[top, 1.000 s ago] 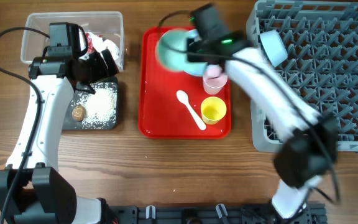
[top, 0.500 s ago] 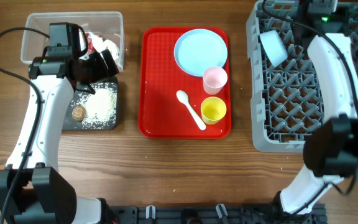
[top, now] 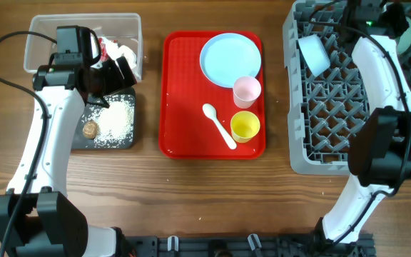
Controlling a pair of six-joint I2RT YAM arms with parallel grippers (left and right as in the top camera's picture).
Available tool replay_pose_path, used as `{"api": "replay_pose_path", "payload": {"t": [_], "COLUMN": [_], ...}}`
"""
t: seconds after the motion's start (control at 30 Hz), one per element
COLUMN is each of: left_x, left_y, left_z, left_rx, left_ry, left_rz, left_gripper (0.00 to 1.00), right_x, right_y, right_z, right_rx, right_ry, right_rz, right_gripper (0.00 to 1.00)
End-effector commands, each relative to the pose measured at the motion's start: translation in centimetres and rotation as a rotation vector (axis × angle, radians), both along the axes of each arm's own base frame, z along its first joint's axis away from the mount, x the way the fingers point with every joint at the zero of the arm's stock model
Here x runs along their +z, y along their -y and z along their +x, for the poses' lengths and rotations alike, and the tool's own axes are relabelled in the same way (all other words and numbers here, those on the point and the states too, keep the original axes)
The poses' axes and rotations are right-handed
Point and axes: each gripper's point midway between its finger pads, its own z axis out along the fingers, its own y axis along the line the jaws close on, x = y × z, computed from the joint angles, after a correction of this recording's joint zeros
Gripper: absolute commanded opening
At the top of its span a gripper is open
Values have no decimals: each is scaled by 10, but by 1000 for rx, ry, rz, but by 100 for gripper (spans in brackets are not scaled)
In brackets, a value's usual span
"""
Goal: Sort waste into correct bins and load items into the dishwasher rack
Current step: 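Lift the green bowl with the right gripper and carry it to the rack, then stand the green bowl upright in the rack and open the right gripper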
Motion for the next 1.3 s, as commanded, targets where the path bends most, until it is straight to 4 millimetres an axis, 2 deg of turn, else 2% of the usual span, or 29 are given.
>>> {"api": "replay_pose_path", "payload": {"t": [0.0, 0.07, 0.2, 0.37, 0.5, 0.53, 0.6, 0.63, 0.7, 0.9, 0.97, 1.03, 1.13, 1.2, 1.27], "left_x": [1, 1, 1, 1, 1, 1, 1, 1, 1, 1, 1, 1, 1, 1, 1], "left_y": [0, 0, 0, 0, 0, 0, 0, 0, 0, 0, 0, 0, 0, 0, 0], "left_z": [-2, -2, -2, -2, -2, -2, -2, -2, -2, -2, -2, -2, -2, -2, -2], "left_rx": [8, 8, 9, 9, 8, 8, 8, 9, 9, 8, 8, 8, 8, 8, 8], "left_ry": [2, 2, 3, 2, 2, 2, 2, 2, 2, 2, 2, 2, 2, 2, 2], "left_rz": [-12, -12, -11, -11, -11, -11, -11, -11, -11, -11, -11, -11, -11, -11, -11], "left_gripper": [100, 100, 100, 100, 100, 100, 100, 100, 100, 100, 100, 100, 100, 100, 100], "right_x": [-31, -37, -48, -60, -62, -62, -63, -63, -63, -68, -62, -42, -11, 16, 21], "right_y": [-3, -4, -18, -44, -64, -68, -77, -81, -86, -90, -89, -90, -102, -103, -105], "right_z": [1, 2, 8, 15, 20, 21, 22, 23, 23, 15, 15, 16, 19, 10, -1], "right_rx": [-13, -18, 11, 93, 136, 144, 161, 168, 178, 178, 136, 93, 151, 127, 136], "right_ry": [-46, -47, -70, -113, -123, -125, -134, -135, -141, -197, -115, 57, 186, 305, 302], "right_rz": [25, 32, 36, 86, 93, 91, 90, 89, 88, 85, 95, 148, 263, 322, 392], "right_gripper": [4, 4, 4, 4, 5, 13, 70, 88, 100, 100, 100, 100, 100, 100, 100]}}
